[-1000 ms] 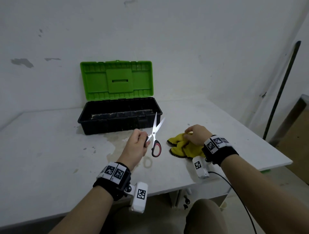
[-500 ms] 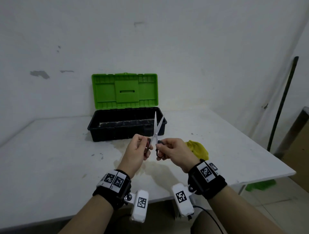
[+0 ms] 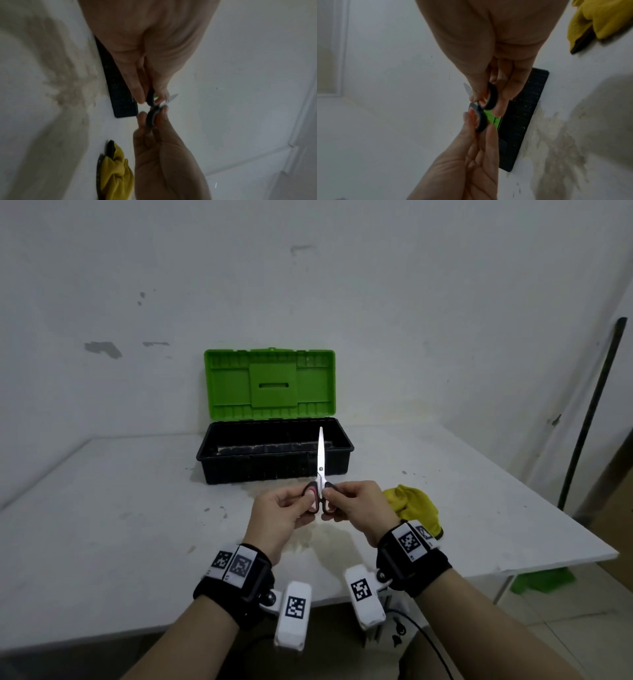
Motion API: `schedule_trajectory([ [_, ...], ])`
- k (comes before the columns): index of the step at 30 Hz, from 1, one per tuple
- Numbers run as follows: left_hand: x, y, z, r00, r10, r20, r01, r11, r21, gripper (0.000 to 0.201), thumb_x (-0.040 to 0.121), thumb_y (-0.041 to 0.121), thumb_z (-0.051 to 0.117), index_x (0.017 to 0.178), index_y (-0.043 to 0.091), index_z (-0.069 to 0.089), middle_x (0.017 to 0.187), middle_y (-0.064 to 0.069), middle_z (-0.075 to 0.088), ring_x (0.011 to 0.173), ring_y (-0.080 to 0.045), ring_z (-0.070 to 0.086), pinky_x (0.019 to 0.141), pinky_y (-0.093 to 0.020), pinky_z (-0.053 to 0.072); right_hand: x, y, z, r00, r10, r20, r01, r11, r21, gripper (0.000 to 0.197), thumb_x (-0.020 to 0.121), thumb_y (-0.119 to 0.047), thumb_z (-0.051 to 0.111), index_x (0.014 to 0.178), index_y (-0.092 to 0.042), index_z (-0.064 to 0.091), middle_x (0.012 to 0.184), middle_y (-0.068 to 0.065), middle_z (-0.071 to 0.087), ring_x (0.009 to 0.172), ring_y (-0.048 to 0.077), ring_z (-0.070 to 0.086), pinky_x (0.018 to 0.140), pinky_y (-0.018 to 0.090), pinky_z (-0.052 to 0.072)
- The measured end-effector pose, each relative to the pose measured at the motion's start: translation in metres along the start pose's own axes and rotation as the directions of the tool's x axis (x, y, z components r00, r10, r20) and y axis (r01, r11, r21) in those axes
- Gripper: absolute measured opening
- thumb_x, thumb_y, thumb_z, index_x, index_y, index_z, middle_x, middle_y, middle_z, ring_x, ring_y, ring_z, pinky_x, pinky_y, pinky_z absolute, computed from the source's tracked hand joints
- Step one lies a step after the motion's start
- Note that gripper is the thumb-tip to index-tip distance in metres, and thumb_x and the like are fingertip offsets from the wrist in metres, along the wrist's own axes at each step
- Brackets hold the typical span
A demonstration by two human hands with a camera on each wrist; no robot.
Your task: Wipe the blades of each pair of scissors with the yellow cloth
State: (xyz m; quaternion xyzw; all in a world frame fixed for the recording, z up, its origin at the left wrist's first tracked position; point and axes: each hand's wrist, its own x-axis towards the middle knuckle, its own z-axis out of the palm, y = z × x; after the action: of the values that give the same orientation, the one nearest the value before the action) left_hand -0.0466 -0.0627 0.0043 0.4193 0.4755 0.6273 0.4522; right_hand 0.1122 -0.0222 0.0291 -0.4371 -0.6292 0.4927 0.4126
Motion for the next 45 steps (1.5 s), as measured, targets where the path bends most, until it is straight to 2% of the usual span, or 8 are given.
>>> schedule_trajectory([
  [5, 0.001, -0.012, 0.002, 0.993, -0.060, -0.099, 0.051, 0.995, -0.083, 0.013, 0.088, 0.008, 0.074, 0.100, 0.009, 0.077, 0.092, -0.013, 0.077, 0.084, -0.021, 0.074, 0.077, -0.031, 0.061, 0.005, 0.012, 0.010, 0.981, -0.095, -0.171, 0.065, 0.983, -0.172, 0.026, 0.081, -0.028, 0.076, 0.095, -0.013, 0.061, 0.076, 0.009, 0.070, 0.061, 0.022, 0.071, 0.062, 0.039, 0.058],
  [14, 0.032, 0.013, 0.003, 0.989, -0.087, -0.116, 0.067, 0.984, -0.166, 0.011, 0.088, 0.005, 0.073, 0.099, 0.005, 0.072, 0.093, -0.011, 0.078, 0.089, -0.021, 0.076, 0.076, -0.027, 0.059, 0.039, -0.008, 0.030, 0.925, -0.319, -0.206, 0.160, 0.818, -0.552, 0.030, 0.077, -0.046, 0.072, 0.075, -0.016, 0.065, 0.079, 0.002, 0.063, 0.068, 0.011, 0.056, 0.054, 0.013, 0.037],
  [19, 0.069, 0.027, -0.010, 0.996, -0.018, -0.083, 0.015, 0.999, -0.030, 0.021, 0.089, 0.009, 0.072, 0.109, 0.004, 0.071, 0.098, -0.012, 0.076, 0.086, -0.016, 0.073, 0.075, -0.026, 0.059, 0.074, -0.029, 0.035, 0.925, -0.322, -0.201, 0.160, 0.812, -0.561, 0.046, 0.078, -0.042, 0.069, 0.055, -0.003, 0.060, 0.054, 0.013, 0.060, 0.049, 0.020, 0.047, 0.049, 0.031, 0.039],
  [27, 0.169, 0.054, -0.142, 0.952, 0.172, -0.254, -0.042, 0.894, 0.445, 0.035, 0.092, 0.034, 0.064, 0.121, 0.014, 0.069, 0.116, -0.006, 0.071, 0.109, -0.024, 0.067, 0.099, -0.045, 0.054, 0.145, -0.056, 0.058, 0.957, -0.241, -0.160, 0.092, 0.779, -0.620, 0.045, 0.081, -0.047, 0.069, 0.060, -0.008, 0.068, 0.049, 0.000, 0.057, 0.043, 0.009, 0.050, 0.032, 0.008, 0.029],
  [31, 0.199, 0.037, -0.196, 0.940, 0.106, -0.323, 0.097, 0.828, 0.552, 0.042, 0.096, 0.022, 0.060, 0.134, 0.004, 0.061, 0.133, -0.013, 0.064, 0.124, -0.028, 0.059, 0.111, -0.042, 0.043, 0.191, -0.060, 0.090, 0.990, -0.106, -0.090, 0.022, 0.761, -0.648, 0.046, 0.080, -0.048, 0.072, 0.066, -0.004, 0.071, 0.055, 0.004, 0.061, 0.047, 0.015, 0.056, 0.041, 0.017, 0.041],
  [39, 0.211, 0.013, -0.212, 0.970, -0.094, -0.226, 0.147, 0.962, 0.230, 0.037, 0.093, -0.009, 0.058, 0.129, -0.002, 0.058, 0.087, -0.004, 0.068, 0.079, -0.017, 0.064, 0.063, -0.013, 0.057, 0.251, -0.061, 0.166, 0.986, 0.164, 0.027, -0.067, 0.538, -0.840, 0.044, 0.079, -0.047, 0.073, 0.070, -0.009, 0.052, 0.068, 0.003, 0.057, 0.058, 0.016, 0.055, 0.053, 0.026, 0.048],
  [42, 0.214, 0.011, -0.215, 0.969, -0.112, -0.220, 0.152, 0.973, 0.176, 0.037, 0.092, -0.009, 0.060, 0.129, -0.007, 0.058, 0.089, -0.006, 0.068, 0.082, -0.019, 0.064, 0.066, -0.015, 0.058, 0.259, -0.054, 0.189, 0.982, 0.175, 0.075, -0.012, 0.449, -0.893, 0.045, 0.079, -0.048, 0.073, 0.069, -0.009, 0.052, 0.077, 0.003, 0.060, 0.078, 0.021, 0.064, 0.066, 0.028, 0.051],
  [45, 0.216, 0.007, -0.218, 0.968, -0.123, -0.220, 0.160, 0.974, 0.160, 0.038, 0.091, -0.008, 0.063, 0.128, -0.010, 0.059, 0.098, -0.013, 0.070, 0.091, -0.025, 0.065, 0.070, -0.018, 0.058, 0.268, -0.043, 0.206, 0.980, 0.175, 0.091, -0.001, 0.465, -0.885, 0.046, 0.073, -0.049, 0.077, 0.064, -0.013, 0.052, 0.067, 0.002, 0.061, 0.062, 0.018, 0.061, 0.053, 0.025, 0.048],
])
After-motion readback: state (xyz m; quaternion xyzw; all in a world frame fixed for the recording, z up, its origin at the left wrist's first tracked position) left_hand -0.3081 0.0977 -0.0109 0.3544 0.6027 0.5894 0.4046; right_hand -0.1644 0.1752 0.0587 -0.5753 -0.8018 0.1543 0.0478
